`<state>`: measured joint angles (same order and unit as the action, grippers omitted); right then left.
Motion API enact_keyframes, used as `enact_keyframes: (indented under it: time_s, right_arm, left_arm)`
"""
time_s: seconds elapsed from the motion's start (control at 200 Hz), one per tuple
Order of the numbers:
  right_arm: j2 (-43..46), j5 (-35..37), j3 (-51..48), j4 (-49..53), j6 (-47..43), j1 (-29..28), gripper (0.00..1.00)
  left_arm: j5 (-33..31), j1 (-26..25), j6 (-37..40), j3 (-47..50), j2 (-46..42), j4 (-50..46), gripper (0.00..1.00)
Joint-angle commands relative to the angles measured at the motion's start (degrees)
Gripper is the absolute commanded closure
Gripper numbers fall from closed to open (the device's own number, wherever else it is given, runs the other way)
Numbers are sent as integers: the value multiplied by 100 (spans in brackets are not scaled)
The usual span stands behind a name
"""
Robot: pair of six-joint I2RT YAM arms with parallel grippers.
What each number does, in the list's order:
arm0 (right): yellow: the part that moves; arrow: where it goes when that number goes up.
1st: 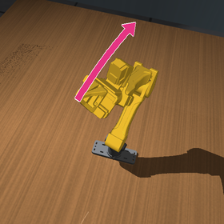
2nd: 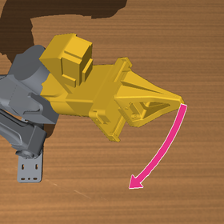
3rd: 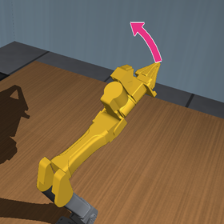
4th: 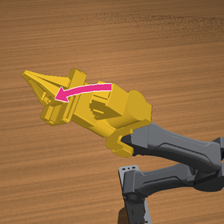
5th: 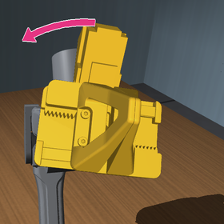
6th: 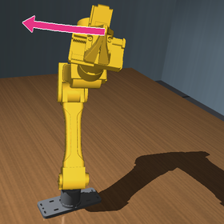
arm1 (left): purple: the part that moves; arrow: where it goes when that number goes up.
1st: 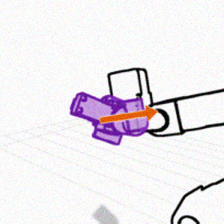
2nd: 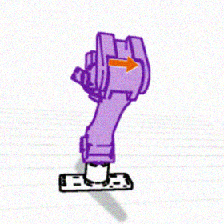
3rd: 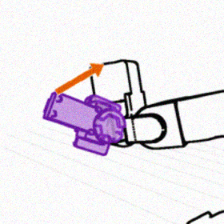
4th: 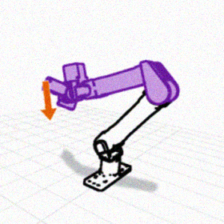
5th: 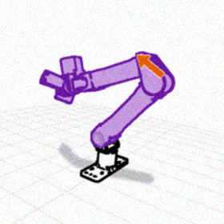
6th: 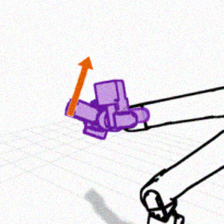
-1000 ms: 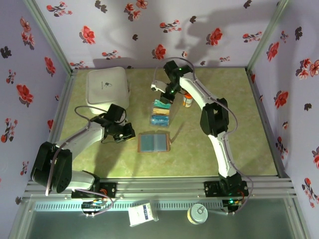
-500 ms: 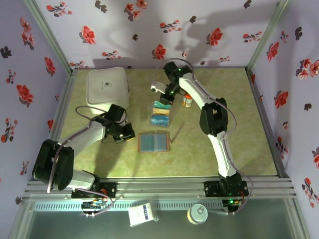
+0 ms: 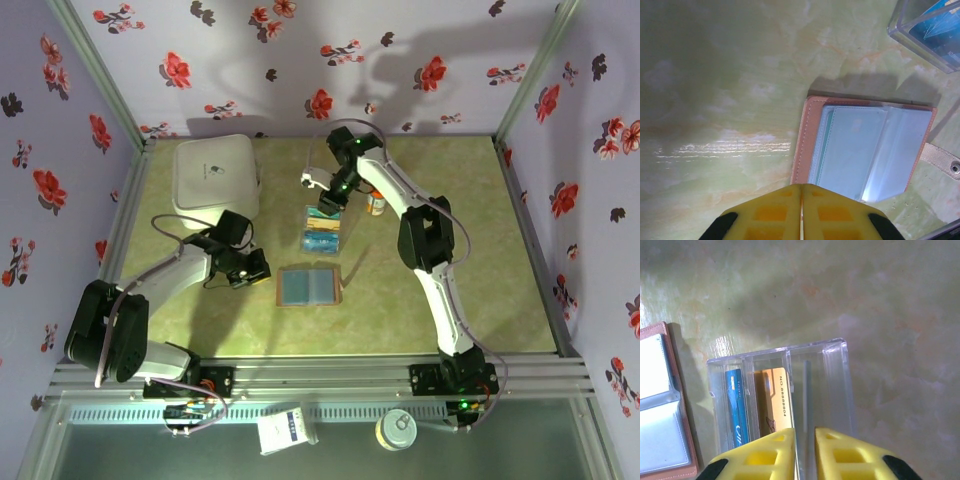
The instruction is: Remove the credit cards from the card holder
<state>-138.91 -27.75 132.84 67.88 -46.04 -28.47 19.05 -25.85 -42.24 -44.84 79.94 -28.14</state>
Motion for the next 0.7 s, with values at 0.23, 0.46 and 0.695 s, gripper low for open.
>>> enact_keyframes:
  time_s: [0.23, 0.46, 0.695]
  right_arm:
    - [620, 469, -101, -664, 609, 52, 79]
    - [1057, 660, -843, -1487, 1175, 51, 80]
    - [1569, 629, -1822, -2315, 2327, 19, 82]
  left_arm:
    - [61, 53, 25, 19, 56, 16, 92]
    - [154, 54, 14, 29, 131, 141, 92]
    - [334, 53, -50, 98, 255, 423, 92]
